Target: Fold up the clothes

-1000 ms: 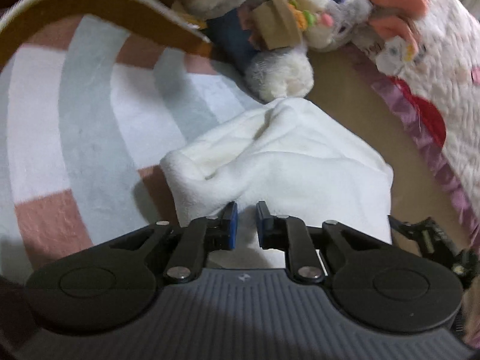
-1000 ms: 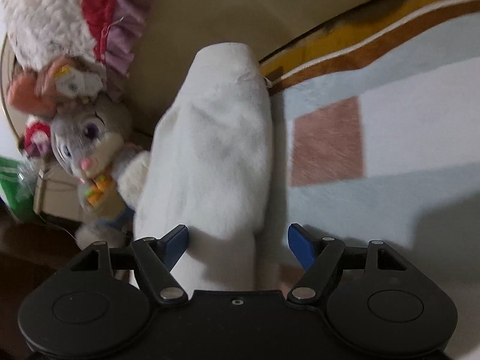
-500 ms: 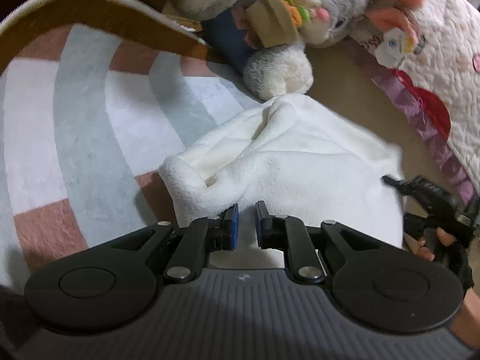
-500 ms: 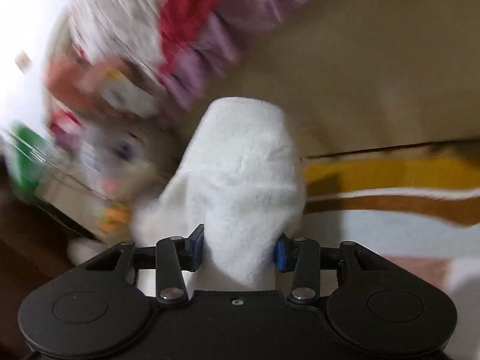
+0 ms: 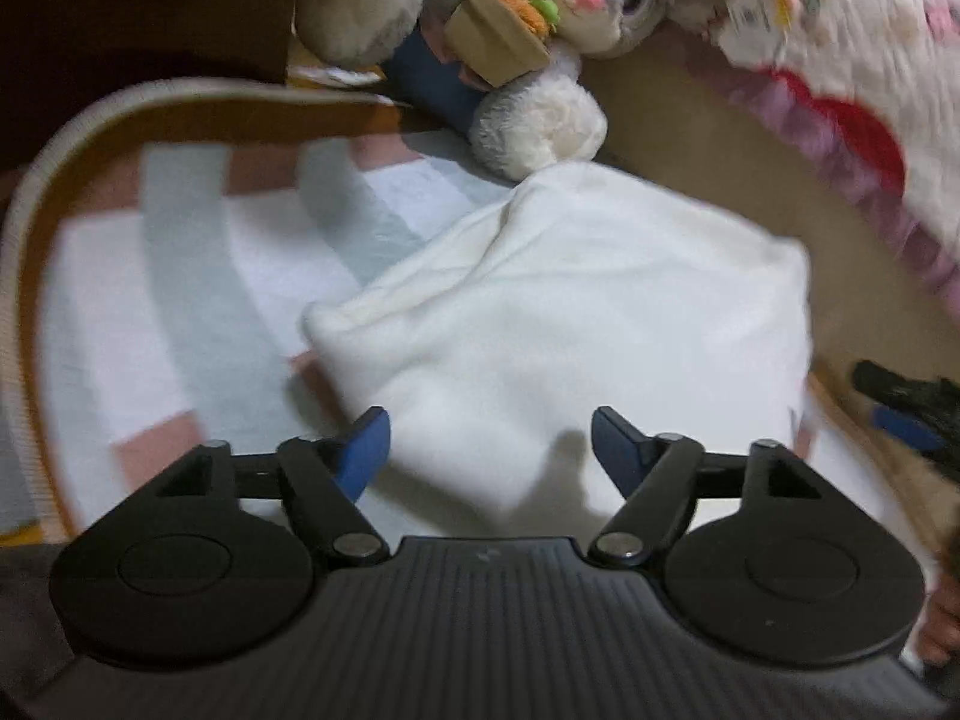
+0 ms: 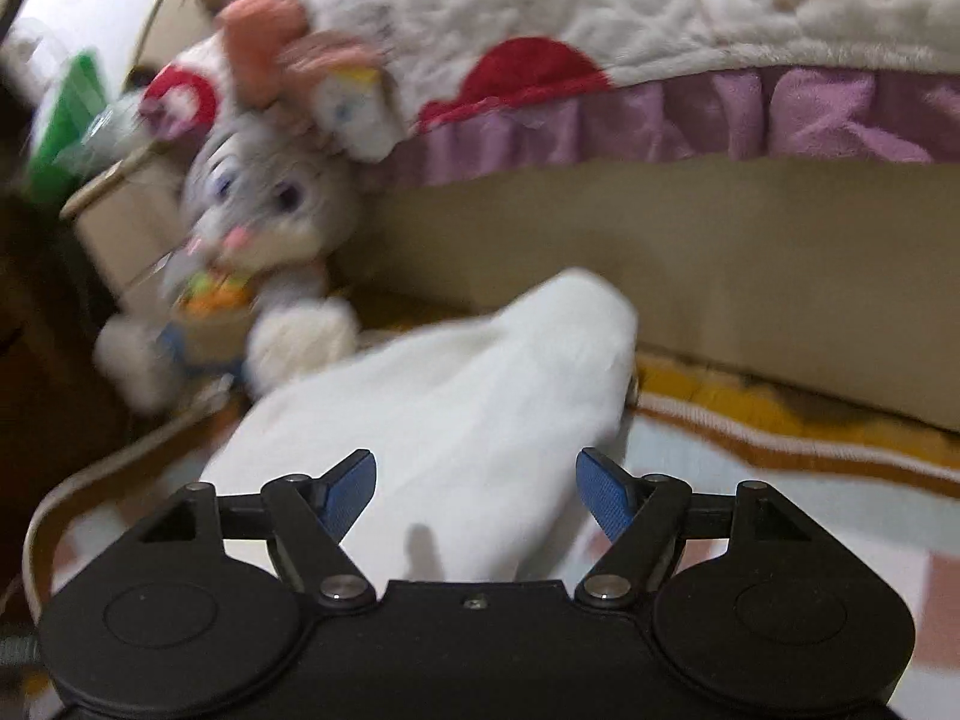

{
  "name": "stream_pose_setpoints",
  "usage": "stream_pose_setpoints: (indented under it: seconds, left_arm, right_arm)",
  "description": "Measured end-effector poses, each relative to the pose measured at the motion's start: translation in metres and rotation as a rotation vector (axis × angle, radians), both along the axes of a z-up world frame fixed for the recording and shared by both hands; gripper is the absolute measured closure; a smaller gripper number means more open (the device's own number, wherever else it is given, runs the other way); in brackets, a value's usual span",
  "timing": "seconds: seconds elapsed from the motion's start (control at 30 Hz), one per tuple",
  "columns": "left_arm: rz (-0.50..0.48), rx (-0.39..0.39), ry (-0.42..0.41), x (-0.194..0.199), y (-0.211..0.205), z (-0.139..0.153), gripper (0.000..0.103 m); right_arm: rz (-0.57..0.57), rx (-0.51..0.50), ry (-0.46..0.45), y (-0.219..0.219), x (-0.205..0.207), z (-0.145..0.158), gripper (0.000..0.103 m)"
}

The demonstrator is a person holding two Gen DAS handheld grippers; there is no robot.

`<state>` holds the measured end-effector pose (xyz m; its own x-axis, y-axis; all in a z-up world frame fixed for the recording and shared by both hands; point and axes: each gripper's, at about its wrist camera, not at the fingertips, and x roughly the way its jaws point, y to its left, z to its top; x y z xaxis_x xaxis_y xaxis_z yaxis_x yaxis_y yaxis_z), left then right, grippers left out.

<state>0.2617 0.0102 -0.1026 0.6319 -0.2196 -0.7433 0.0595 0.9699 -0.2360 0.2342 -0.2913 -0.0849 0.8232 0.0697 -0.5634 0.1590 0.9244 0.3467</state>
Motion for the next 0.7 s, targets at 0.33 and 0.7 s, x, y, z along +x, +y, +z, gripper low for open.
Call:
stream_pose_setpoints:
  seconds: [0.33,0.7]
  left_arm:
    - [-0.143,0.032,-0.099,-0.122,-0.045,0.065,0.021]
    - [-0.132,0.145,-0.139,-0.273,-0.085,0.099,0.007]
  right_arm:
    - [0.106,-0.04,-0.035,0.028,-0.135,0.038,0.025]
    - [0.072,-0.16,-0.026,0.04,-0.269,0.079,0.025]
